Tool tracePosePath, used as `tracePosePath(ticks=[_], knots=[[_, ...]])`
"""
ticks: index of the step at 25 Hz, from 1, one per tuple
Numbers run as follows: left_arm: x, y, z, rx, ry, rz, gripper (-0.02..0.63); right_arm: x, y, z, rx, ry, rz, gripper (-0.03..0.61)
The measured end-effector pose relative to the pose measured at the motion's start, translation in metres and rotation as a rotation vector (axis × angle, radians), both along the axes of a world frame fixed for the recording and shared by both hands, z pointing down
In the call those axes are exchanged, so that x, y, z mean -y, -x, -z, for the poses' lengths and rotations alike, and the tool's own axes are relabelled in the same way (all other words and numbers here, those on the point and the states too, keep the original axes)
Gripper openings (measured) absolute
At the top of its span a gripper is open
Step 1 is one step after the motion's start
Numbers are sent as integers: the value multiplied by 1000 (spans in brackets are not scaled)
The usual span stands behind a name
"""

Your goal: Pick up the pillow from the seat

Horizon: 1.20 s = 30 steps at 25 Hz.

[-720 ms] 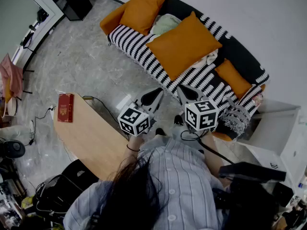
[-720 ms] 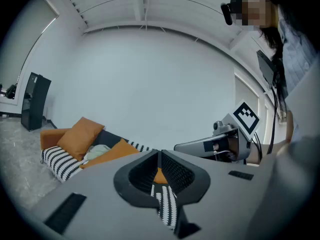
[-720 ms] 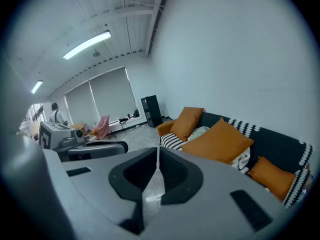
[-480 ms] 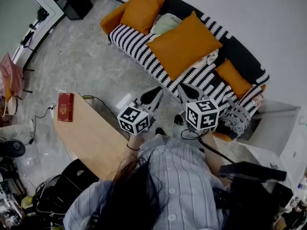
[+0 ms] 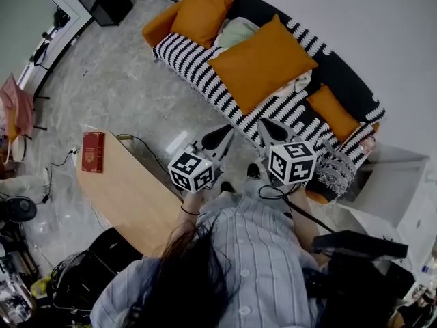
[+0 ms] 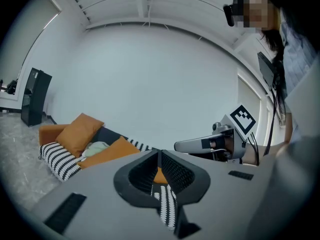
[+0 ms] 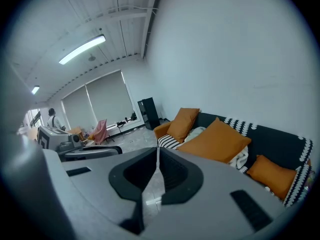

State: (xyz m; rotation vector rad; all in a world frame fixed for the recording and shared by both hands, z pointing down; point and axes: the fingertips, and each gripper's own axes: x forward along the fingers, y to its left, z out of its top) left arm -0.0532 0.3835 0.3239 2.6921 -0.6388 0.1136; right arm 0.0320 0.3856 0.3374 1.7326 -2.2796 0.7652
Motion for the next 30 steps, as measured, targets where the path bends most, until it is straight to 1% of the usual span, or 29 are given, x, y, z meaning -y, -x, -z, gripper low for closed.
tracePosePath(ticks=[8, 13, 18, 25, 30], knots=[[13, -22, -5, 3, 10, 12, 12, 14, -39, -4, 13, 2, -29, 29], [25, -37, -4, 6, 10, 19, 11, 29, -59, -1, 23, -4, -29, 29], [36, -50, -2, 10, 8, 31, 12, 45, -72, -2, 31, -6, -11, 29], [52, -59, -4, 17, 9, 86, 12, 64, -87, -6, 48, -8, 28, 29], [56, -69, -8, 17, 6, 120, 12, 68, -96, -12, 49, -3, 62, 29]])
